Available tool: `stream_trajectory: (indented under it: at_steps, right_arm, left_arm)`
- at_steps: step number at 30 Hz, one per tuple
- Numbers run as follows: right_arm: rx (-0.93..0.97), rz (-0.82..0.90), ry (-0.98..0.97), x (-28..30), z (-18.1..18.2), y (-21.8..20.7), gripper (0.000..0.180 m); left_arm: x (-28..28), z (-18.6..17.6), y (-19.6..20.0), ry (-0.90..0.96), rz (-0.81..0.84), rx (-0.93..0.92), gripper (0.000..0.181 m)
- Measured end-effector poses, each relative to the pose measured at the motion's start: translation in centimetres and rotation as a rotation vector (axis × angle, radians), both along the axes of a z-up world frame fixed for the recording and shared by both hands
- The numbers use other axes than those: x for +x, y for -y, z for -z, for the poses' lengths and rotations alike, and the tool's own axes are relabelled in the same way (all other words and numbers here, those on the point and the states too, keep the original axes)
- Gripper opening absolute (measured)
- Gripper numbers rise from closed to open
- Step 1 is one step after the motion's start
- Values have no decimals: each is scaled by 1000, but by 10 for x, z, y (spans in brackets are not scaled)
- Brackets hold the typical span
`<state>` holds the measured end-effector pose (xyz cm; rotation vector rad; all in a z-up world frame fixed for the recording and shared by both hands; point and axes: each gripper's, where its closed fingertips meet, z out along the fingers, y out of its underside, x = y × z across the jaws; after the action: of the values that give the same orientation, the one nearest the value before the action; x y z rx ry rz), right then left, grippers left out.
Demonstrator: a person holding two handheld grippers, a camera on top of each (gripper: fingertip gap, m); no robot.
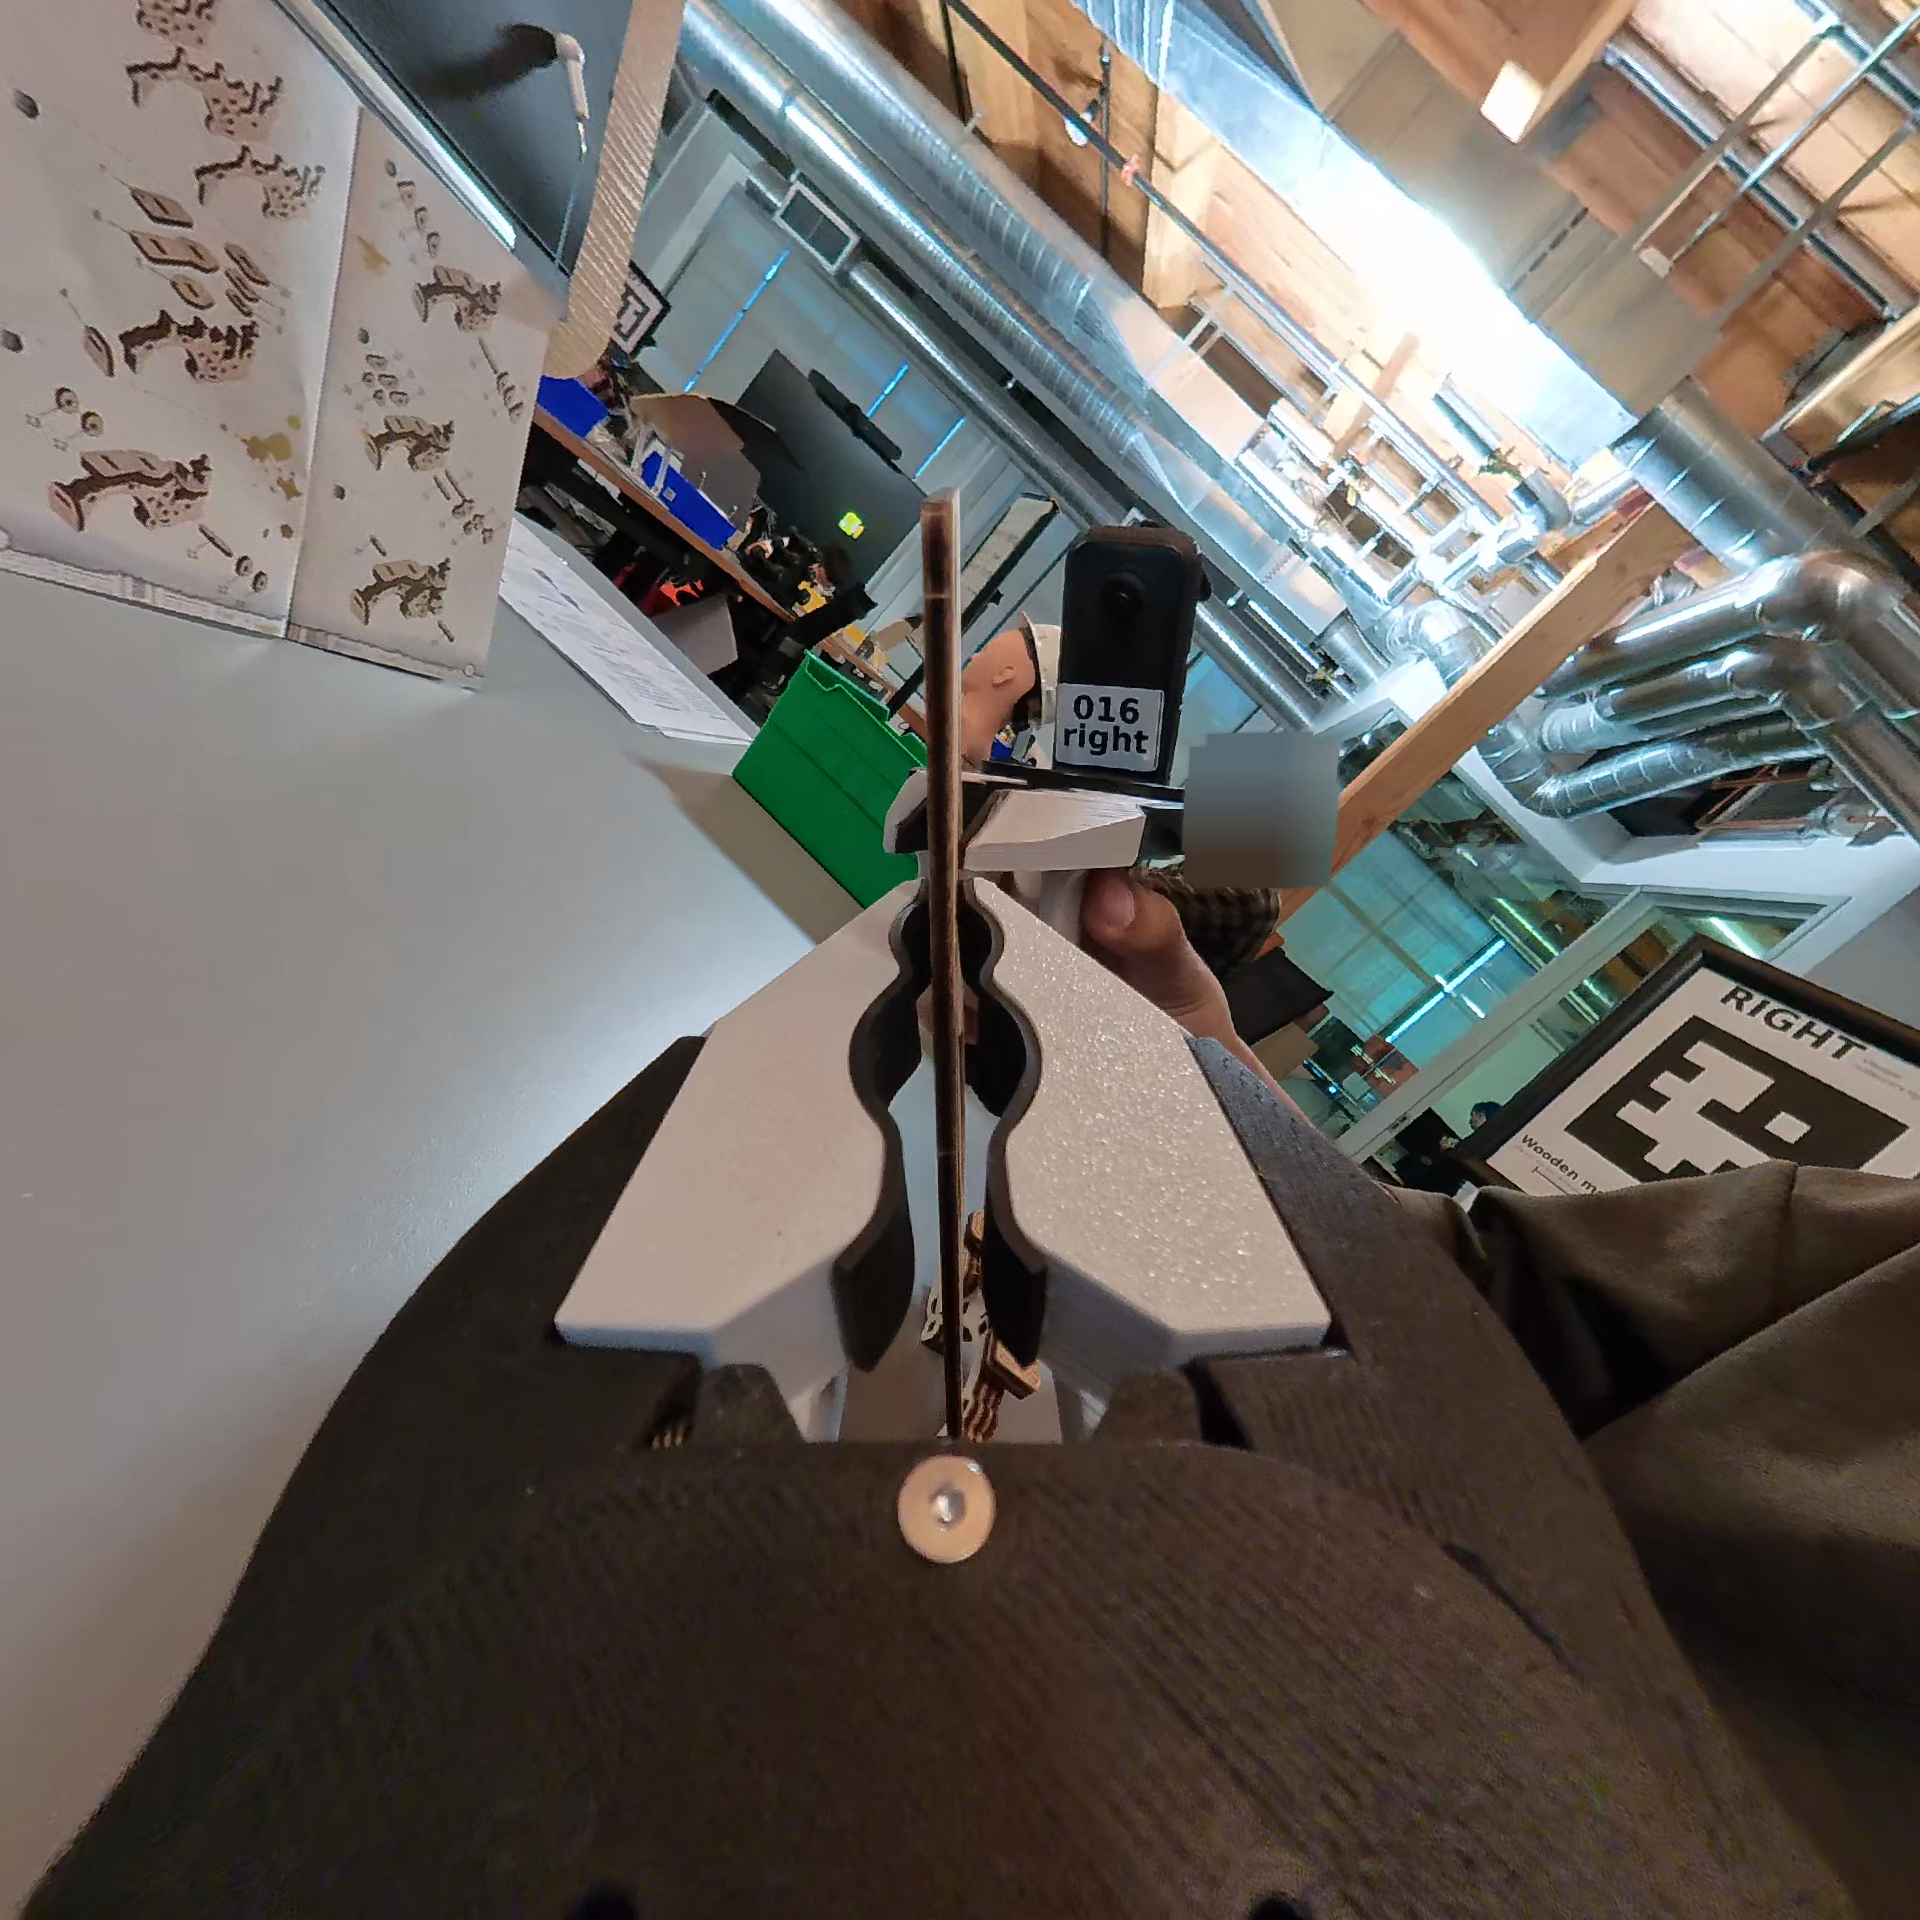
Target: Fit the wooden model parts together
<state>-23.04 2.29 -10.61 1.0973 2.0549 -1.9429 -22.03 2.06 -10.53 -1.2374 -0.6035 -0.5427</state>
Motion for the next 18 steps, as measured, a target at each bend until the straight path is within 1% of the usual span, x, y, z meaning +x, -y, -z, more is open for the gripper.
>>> stream_trajectory:
  at_steps: [7, 13, 18]
  right_arm:
    - [0, 19, 16, 0, 4, -1, 6]
    - [28, 35, 3, -3, 6, -3, 8]
    - [53, 50, -3, -5, 9, -2, 12]
  left_arm:
    - [0, 5, -2, 56, 9, 12, 0]
    - [-3, 6, -2, 55, -6, -7, 0]
    - [-7, 7, 1, 112, -2, 39, 0]
